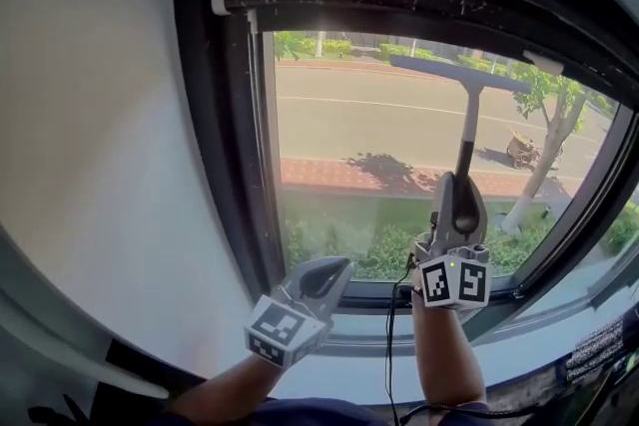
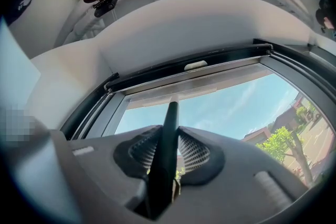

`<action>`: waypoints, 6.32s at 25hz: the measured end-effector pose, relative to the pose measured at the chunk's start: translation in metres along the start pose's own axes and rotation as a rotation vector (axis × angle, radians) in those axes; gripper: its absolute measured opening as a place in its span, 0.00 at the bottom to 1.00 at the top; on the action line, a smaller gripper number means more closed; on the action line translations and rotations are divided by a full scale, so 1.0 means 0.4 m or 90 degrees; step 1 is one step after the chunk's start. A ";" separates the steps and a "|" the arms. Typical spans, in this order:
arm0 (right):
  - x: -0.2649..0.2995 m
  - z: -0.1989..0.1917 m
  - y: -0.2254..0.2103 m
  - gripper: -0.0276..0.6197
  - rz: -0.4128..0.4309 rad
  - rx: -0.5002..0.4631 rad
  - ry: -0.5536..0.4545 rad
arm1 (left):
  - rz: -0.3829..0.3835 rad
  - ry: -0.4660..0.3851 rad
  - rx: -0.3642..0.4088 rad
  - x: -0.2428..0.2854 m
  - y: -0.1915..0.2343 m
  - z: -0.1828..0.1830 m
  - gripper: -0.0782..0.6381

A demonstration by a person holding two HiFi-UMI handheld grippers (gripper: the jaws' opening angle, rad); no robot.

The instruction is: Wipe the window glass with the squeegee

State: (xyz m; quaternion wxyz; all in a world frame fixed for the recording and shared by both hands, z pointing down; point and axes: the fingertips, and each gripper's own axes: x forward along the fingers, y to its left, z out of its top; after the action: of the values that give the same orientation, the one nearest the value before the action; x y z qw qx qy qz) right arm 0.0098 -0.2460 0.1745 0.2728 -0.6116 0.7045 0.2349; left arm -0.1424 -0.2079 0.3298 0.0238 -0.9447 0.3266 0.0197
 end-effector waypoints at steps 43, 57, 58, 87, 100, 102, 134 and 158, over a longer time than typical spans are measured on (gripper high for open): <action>-0.308 -0.237 -0.002 0.20 -0.032 0.034 0.140 | 0.007 0.057 -0.012 -0.013 -0.003 -0.114 0.12; -0.405 -0.314 -0.001 0.20 -0.044 0.038 0.185 | -0.003 0.068 -0.015 -0.011 -0.002 -0.166 0.12; -0.411 -0.319 -0.001 0.20 -0.044 0.036 0.189 | -0.004 0.065 -0.011 -0.010 -0.002 -0.163 0.12; -0.621 -0.456 0.036 0.20 -0.073 0.077 0.302 | -0.041 0.105 -0.019 -0.017 -0.052 -0.228 0.12; -0.721 -0.518 0.053 0.20 -0.073 0.065 0.361 | -0.020 0.130 -0.051 -0.055 -0.043 -0.261 0.12; -0.724 -0.527 0.057 0.20 -0.076 0.072 0.364 | -0.022 0.138 -0.050 -0.062 -0.039 -0.268 0.12; -0.885 -0.618 0.060 0.20 -0.122 0.144 0.472 | -0.024 0.173 -0.109 -0.082 -0.040 -0.344 0.12; -0.076 -0.010 0.152 0.20 0.070 0.032 -0.024 | 0.088 0.014 -0.067 -0.051 0.077 -0.092 0.12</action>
State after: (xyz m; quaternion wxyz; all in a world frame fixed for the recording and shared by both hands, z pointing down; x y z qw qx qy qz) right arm -0.0476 -0.2179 0.1978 0.2879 -0.5601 0.7376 0.2436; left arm -0.1765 -0.2217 0.3667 -0.0310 -0.9200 0.3897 0.0285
